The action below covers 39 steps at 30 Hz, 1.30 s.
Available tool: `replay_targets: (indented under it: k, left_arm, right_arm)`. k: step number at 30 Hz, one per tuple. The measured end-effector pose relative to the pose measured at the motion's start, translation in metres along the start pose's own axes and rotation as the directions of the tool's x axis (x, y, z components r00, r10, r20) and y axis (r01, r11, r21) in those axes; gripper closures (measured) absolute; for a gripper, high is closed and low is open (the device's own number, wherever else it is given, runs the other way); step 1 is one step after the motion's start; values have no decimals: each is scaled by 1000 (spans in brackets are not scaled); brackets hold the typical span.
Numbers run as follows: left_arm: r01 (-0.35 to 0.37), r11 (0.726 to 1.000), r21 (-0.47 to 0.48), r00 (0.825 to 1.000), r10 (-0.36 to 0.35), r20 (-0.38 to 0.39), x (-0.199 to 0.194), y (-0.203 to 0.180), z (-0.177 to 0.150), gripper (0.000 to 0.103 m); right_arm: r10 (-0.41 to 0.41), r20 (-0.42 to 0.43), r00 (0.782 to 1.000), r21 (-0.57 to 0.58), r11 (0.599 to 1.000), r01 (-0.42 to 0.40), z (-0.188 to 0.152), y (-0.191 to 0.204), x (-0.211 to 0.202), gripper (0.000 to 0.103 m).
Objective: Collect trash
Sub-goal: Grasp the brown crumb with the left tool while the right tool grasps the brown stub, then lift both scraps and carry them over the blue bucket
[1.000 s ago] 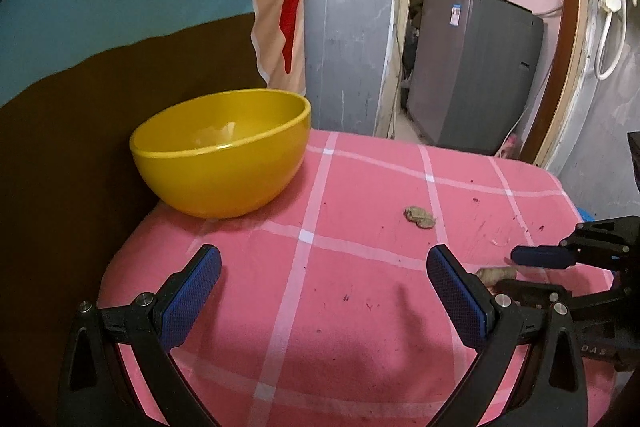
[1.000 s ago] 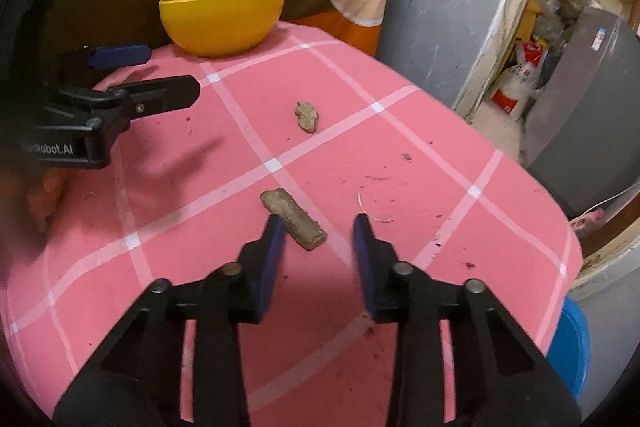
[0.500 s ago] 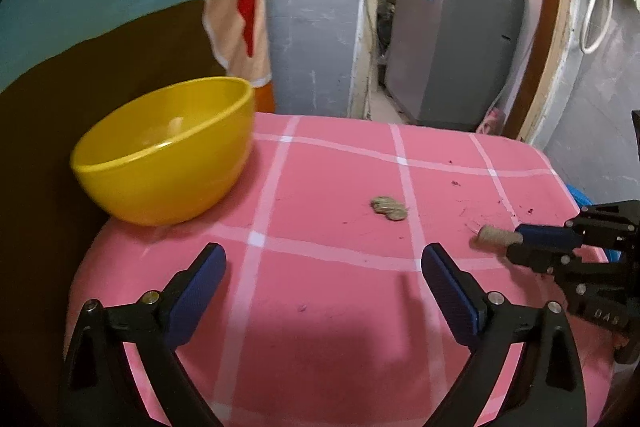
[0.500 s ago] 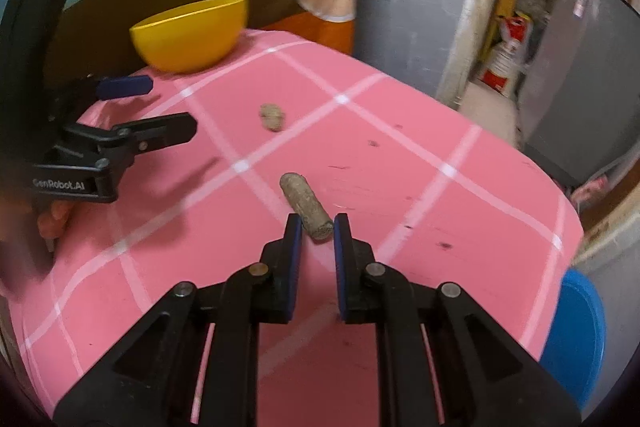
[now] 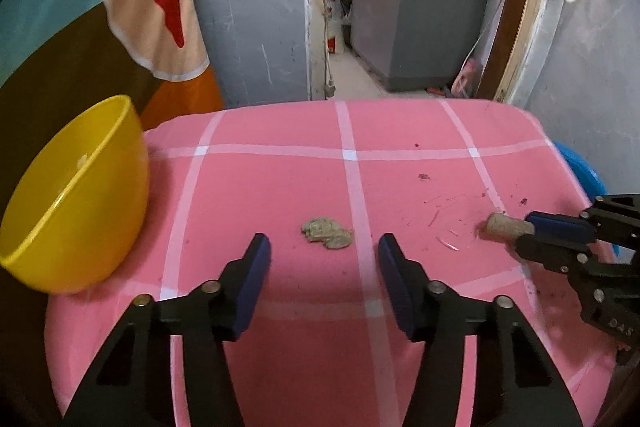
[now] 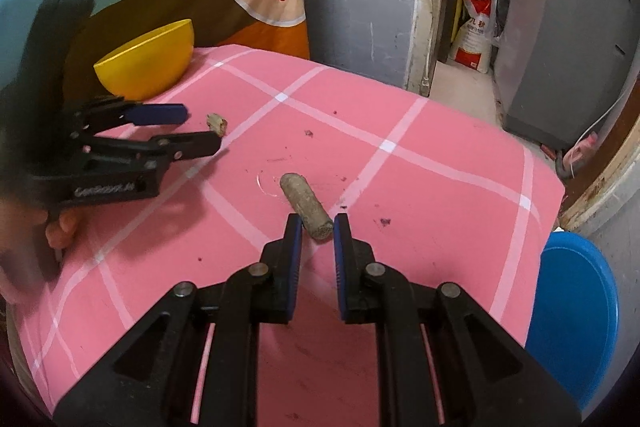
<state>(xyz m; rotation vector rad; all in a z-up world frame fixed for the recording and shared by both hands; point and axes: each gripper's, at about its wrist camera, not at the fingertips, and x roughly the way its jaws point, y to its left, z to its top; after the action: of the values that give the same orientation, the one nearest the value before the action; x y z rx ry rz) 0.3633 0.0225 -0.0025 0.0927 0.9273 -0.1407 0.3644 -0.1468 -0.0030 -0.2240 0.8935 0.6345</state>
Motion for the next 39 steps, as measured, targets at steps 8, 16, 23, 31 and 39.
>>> replay_targets:
  k: [8, 16, 23, 31, 39]
  left_arm:
    - [3, 1000, 27, 1000, -2, -14, 6, -6, 4, 78]
    - [11, 1000, 14, 1000, -11, -4, -2, -9, -1, 79]
    - [35, 999, -11, 999, -34, 34, -13, -16, -6, 79]
    - [53, 994, -91, 983, -37, 178, -45, -25, -19, 79]
    - [79, 990, -120, 936, -32, 350, -82, -45, -21, 79]
  right_arm:
    - [2, 10, 1000, 20, 1000, -2, -1, -2, 2, 79]
    - [1, 30, 1000, 40, 999, -2, -5, -5, -4, 79]
    - [-10, 62, 998, 73, 997, 5, -11, -11, -14, 79]
    - [-40, 157, 987, 153, 988, 16, -20, -18, -38, 79]
    - [-85, 310, 947, 219, 976, 16, -27, -19, -74, 79]
